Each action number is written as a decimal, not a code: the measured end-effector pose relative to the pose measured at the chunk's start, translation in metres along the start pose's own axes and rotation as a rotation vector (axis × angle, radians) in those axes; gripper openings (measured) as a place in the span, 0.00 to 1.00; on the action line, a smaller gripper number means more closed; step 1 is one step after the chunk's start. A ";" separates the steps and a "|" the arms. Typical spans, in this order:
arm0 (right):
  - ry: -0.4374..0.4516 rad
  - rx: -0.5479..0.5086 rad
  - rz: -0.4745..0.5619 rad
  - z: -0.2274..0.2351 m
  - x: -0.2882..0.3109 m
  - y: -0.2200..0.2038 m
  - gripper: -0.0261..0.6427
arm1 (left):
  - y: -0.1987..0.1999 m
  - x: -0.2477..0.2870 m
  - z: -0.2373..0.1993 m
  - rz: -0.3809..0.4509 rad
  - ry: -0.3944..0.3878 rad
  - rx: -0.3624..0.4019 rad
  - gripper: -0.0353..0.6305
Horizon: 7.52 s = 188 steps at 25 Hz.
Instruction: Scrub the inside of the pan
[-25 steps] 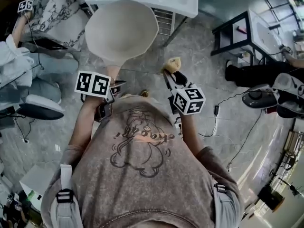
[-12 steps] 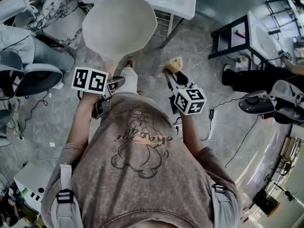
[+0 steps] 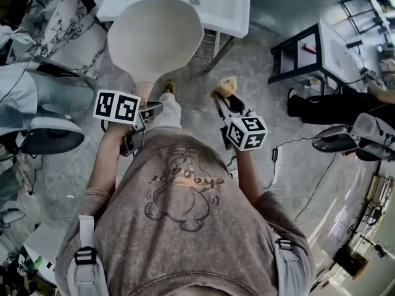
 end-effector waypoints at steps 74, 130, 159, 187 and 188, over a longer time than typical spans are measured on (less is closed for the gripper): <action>-0.153 -0.216 0.064 0.210 0.198 0.232 0.25 | 0.286 0.134 0.058 -0.596 -0.067 0.351 0.12; 0.126 -0.634 -0.406 0.171 0.352 0.146 0.25 | 0.252 0.168 0.035 -0.766 -0.197 0.389 0.13; 0.034 -0.818 -0.592 0.238 0.408 0.153 0.25 | 0.255 0.168 0.032 -0.818 -0.181 0.378 0.13; -0.080 -1.054 -0.842 0.329 0.353 0.160 0.25 | 0.253 0.168 0.035 -0.749 -0.206 0.312 0.12; -0.078 -1.053 -0.849 0.331 0.349 0.160 0.25 | 0.253 0.168 0.035 -0.747 -0.206 0.311 0.12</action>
Point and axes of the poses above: the fingertips, and each gripper's own axes: x forward along the fingers, z to its right, y out of its top, the point moved 6 cm from there along -x, backward along the fingers, and after that the axes turned 12 degrees about -x, right-handed, at the moved point
